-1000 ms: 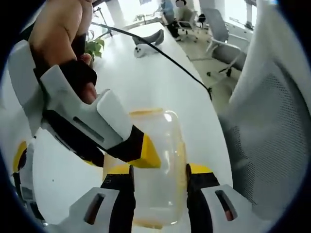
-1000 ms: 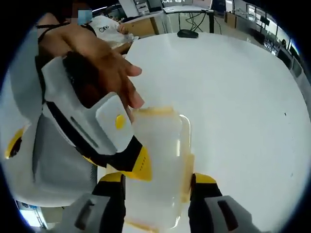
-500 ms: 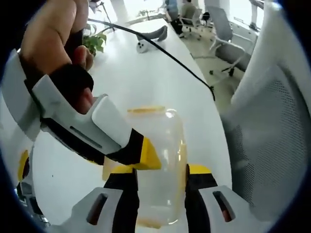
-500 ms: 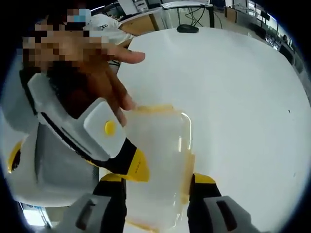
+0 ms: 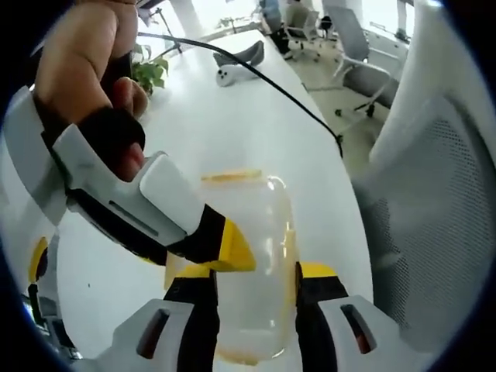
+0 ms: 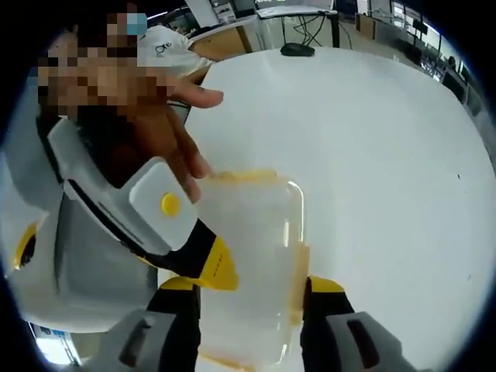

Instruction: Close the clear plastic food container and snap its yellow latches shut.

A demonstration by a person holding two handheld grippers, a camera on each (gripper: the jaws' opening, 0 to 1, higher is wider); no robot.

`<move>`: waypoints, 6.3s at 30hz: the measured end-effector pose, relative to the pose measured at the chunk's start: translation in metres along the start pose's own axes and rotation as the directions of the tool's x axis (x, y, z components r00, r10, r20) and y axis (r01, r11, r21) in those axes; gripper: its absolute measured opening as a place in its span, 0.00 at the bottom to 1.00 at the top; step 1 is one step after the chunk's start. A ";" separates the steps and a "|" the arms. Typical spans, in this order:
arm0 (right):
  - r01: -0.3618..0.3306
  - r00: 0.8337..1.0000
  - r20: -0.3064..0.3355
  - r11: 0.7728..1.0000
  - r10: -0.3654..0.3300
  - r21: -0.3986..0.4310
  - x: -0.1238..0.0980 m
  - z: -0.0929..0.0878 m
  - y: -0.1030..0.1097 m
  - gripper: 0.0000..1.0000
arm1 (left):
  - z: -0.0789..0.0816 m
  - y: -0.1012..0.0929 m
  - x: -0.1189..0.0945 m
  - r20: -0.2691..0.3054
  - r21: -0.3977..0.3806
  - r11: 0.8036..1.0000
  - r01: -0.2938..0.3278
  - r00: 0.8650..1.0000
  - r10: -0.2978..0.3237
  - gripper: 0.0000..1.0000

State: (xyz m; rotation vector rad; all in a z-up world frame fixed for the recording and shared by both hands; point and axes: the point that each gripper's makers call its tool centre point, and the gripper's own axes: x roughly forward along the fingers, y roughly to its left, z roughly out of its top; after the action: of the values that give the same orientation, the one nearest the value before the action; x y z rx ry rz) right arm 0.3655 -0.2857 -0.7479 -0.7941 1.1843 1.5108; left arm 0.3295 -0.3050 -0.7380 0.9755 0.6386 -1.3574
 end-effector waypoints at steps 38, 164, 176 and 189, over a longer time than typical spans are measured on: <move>0.219 0.934 0.253 0.964 -0.252 0.151 -0.029 0.000 0.015 0.58 | -0.001 0.010 -0.028 0.140 -0.220 0.975 0.006 0.990 0.026 0.52; 0.408 0.772 0.441 0.889 -0.458 0.209 -0.003 -0.014 0.023 0.71 | -0.084 0.020 -0.040 0.214 -0.313 0.948 -0.048 0.969 0.120 0.70; 0.413 0.776 0.456 0.897 -0.436 0.156 0.004 0.022 0.019 0.67 | -0.121 0.025 -0.059 0.203 -0.393 0.917 -0.072 0.966 0.163 0.64; 0.407 0.792 0.452 0.907 -0.410 0.110 0.011 0.043 0.017 0.67 | -0.142 0.020 -0.071 0.199 -0.397 0.916 -0.060 0.969 0.150 0.61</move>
State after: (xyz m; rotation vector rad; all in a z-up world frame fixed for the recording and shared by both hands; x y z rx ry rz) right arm 0.3494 -0.2412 -0.7404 -0.5843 0.6031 1.2329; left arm 0.3610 -0.1486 -0.7422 0.5182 0.6407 -1.1658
